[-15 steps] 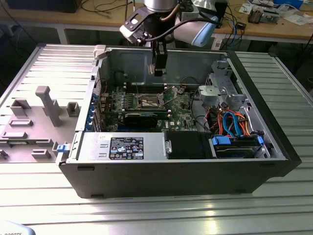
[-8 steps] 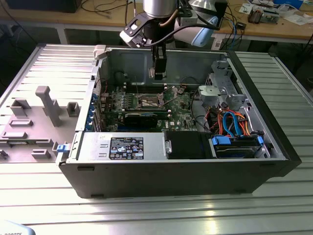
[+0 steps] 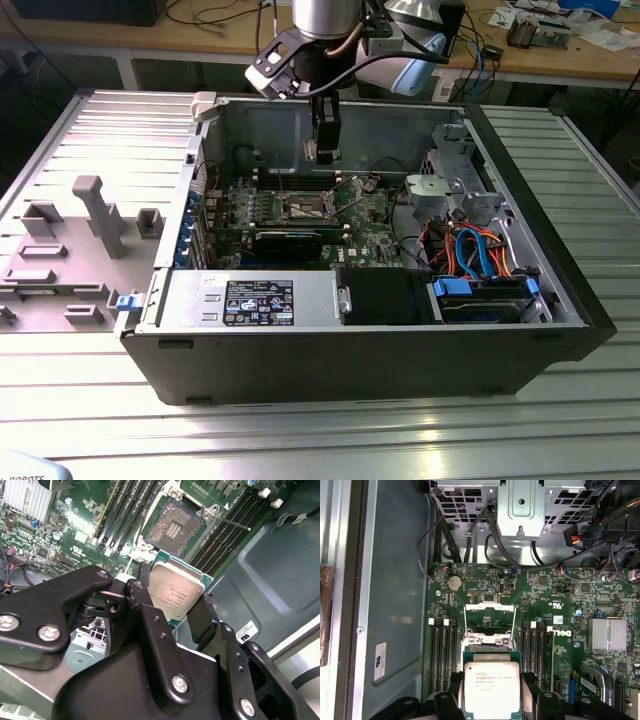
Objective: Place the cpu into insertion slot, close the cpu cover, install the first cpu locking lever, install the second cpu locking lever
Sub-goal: 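Place the cpu into insertion slot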
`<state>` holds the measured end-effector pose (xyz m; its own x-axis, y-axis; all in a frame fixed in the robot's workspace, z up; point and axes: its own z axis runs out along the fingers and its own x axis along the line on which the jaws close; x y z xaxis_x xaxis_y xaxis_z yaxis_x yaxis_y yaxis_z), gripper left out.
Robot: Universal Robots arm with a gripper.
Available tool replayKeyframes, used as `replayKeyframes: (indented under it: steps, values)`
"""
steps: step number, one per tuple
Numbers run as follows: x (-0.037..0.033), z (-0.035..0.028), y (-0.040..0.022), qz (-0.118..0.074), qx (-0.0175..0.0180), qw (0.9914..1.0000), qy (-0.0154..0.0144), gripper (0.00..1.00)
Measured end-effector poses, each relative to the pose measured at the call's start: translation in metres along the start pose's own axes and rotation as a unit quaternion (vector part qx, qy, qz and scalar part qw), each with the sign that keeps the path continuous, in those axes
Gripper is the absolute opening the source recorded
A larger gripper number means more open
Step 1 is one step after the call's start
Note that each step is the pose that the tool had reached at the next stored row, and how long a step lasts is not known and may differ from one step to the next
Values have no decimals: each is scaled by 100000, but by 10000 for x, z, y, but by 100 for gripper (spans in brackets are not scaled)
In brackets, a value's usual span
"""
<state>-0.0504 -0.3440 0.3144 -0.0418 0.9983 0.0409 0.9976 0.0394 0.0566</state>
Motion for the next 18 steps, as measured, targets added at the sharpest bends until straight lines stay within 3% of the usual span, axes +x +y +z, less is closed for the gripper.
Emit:
replayKeyframes:
  steps: [5,12,18]
  values:
    - [-3,94,-17,5,-25,100000,-2,54]
    - [-7,254,-86,520,-478,99997,-49,54]
    - [-9,281,-89,519,-541,99997,-121,54]
